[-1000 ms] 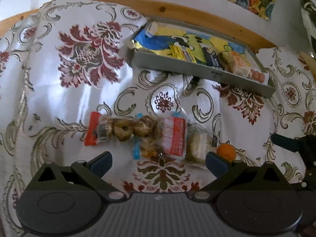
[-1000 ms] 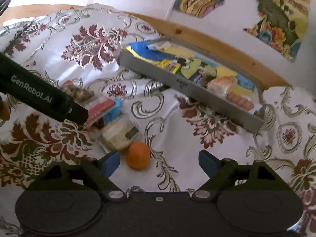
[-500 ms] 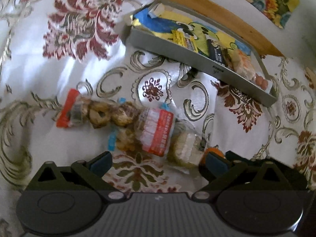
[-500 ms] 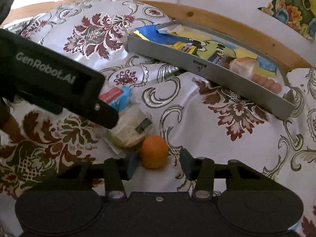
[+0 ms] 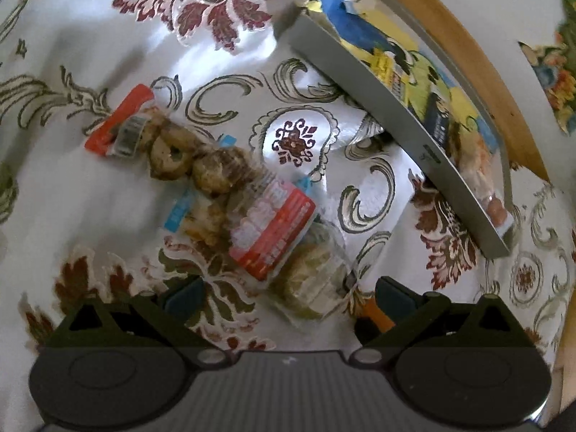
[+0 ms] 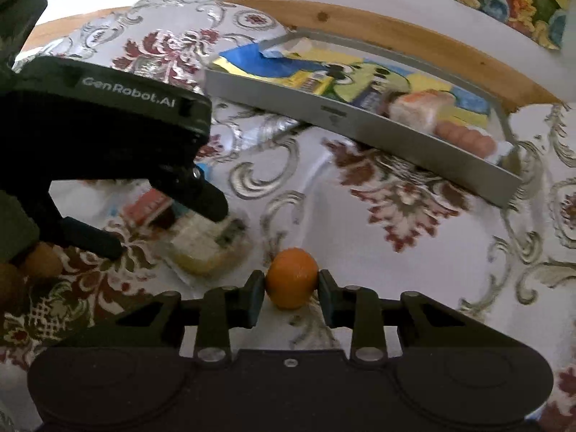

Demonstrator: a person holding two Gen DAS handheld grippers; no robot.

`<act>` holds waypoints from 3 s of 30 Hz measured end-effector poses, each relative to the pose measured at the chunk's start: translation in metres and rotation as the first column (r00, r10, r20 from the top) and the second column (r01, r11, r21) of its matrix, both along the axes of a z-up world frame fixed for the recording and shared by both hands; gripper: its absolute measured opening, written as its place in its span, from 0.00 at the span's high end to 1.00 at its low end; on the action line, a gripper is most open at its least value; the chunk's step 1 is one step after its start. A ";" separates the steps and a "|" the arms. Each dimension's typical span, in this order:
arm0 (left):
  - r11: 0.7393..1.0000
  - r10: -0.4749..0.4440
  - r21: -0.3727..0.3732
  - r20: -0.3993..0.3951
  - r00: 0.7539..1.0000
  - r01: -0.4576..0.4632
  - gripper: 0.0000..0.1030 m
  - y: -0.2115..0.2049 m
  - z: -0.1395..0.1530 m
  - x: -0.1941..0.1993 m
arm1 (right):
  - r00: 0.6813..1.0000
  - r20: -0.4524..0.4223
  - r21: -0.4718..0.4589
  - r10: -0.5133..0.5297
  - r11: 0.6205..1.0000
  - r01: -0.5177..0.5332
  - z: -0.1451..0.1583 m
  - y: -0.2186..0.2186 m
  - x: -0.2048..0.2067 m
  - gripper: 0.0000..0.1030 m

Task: Organize snacks
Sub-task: 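Lower the left tool over the wrapped bread roll while the right approaches the orange, then close the right gripper on the orange while the left closes on the bread roll, then lift the bread roll with the left tool while the right carries the orange to the tray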

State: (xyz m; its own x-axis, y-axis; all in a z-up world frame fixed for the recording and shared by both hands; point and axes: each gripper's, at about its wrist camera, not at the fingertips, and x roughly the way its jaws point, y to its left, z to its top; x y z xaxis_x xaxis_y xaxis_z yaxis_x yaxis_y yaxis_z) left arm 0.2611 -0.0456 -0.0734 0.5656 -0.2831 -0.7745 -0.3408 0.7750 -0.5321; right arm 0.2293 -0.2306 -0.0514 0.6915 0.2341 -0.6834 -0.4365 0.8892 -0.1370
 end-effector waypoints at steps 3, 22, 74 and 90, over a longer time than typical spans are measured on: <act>0.999 0.047 0.018 -0.039 0.998 -0.046 0.01 -0.008 0.001 0.008 | 1.000 -0.009 -0.031 -0.017 0.999 0.017 0.001 -0.008 0.001 0.67; 0.975 0.215 -0.008 -0.216 0.952 -0.222 0.15 -0.016 -0.006 0.035 | 0.999 -0.023 -0.009 -0.024 1.000 0.024 0.001 -0.012 0.005 0.67; 0.984 -0.130 0.142 0.199 0.971 0.103 0.48 -0.006 0.053 -0.084 | 0.989 0.148 0.087 -0.012 0.996 -0.001 0.054 -0.015 -0.044 0.67; 0.989 -0.082 0.144 0.308 0.948 0.039 0.48 0.013 0.115 -0.015 | 0.953 0.295 0.194 -0.071 0.981 0.013 0.085 -0.022 -0.042 0.67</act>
